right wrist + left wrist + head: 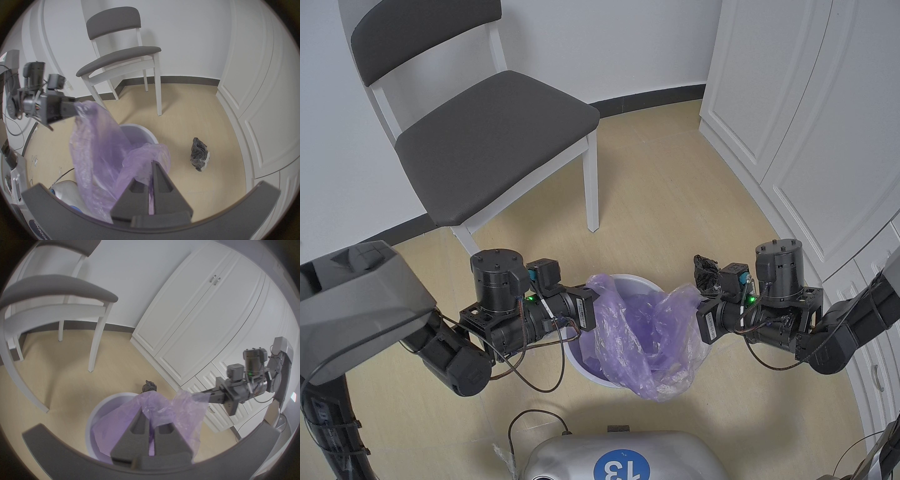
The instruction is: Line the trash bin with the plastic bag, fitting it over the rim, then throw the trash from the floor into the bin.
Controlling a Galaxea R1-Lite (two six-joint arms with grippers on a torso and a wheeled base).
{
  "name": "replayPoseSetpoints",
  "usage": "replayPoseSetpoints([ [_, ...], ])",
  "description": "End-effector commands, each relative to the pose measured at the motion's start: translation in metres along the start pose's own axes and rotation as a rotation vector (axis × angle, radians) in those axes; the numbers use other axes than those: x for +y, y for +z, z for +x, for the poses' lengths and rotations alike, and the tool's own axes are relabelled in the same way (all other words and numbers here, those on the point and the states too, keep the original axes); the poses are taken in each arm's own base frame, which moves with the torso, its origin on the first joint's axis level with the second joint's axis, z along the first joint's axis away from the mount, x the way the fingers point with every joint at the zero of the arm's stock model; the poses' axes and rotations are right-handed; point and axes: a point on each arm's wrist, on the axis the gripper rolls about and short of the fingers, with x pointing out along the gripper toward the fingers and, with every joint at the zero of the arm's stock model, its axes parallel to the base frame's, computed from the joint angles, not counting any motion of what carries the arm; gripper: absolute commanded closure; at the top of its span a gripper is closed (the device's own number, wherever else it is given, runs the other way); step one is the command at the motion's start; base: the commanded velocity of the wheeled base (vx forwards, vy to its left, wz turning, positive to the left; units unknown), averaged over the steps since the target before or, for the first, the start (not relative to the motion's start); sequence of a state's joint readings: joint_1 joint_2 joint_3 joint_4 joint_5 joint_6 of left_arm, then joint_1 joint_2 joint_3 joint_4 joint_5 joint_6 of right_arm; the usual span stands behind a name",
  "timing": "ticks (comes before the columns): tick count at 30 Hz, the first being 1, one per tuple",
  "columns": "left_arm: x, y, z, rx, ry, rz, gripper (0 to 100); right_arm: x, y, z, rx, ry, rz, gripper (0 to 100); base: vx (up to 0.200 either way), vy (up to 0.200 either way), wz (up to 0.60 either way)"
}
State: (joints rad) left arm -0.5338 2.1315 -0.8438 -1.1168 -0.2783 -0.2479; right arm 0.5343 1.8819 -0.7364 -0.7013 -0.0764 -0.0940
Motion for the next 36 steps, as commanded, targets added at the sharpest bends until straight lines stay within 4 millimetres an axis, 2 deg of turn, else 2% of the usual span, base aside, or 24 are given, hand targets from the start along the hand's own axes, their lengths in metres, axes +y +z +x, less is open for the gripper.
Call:
replayPoseSetpoints([
  [1, 0.014, -0.019, 0.022, 0.025, 0.006, -0.034, 100, 0.009, 0.0, -0.011, -0.006, 0.014, -0.014, 100, 0.0, 0.0, 0.0],
  [6, 0.019, -0.021, 0.024, 0.016, 0.009, -0.034, 100, 0.015, 0.0, -0.013, -0.005, 0.007, -0.023, 100, 0.0, 0.0, 0.0],
  [8, 0.028, -0.013, 0.016, -0.012, 0.033, -0.031, 100, 0.016, 0.001, -0.011, -0.004, 0.006, -0.023, 100, 0.0, 0.0, 0.0],
  [12, 0.04, 0.002, -0.009, -0.034, 0.089, -0.035, 100, 0.011, 0.008, -0.006, -0.021, -0.017, -0.015, 100, 0.0, 0.0, 0.0],
  [14, 0.048, 0.006, -0.027, -0.032, 0.128, -0.037, 100, 0.002, 0.011, 0.003, -0.01, -0.041, -0.005, 100, 0.0, 0.0, 0.0],
  [17, 0.063, 0.008, -0.053, -0.006, 0.201, -0.01, 100, -0.008, 0.022, 0.011, 0.005, -0.066, 0.008, 100, 0.0, 0.0, 0.0],
  [21, 0.077, 0.005, -0.071, 0.102, 0.263, -0.005, 100, -0.021, 0.032, 0.017, 0.085, -0.089, 0.015, 100, 0.0, 0.0, 0.0],
  [24, 0.083, 0.004, -0.075, 0.171, 0.288, -0.002, 100, -0.031, 0.037, 0.016, 0.174, -0.098, 0.004, 100, 0.0, 0.0, 0.0],
  [29, 0.083, 0.006, -0.078, 0.226, 0.296, -0.014, 100, -0.043, 0.043, 0.009, 0.32, -0.095, -0.031, 100, 0.0, 0.0, 0.0],
  [36, 0.08, -0.003, -0.086, 0.286, 0.296, 0.004, 100, -0.053, 0.022, -0.002, 0.476, -0.079, -0.128, 100, 0.0, 0.0, 0.0],
])
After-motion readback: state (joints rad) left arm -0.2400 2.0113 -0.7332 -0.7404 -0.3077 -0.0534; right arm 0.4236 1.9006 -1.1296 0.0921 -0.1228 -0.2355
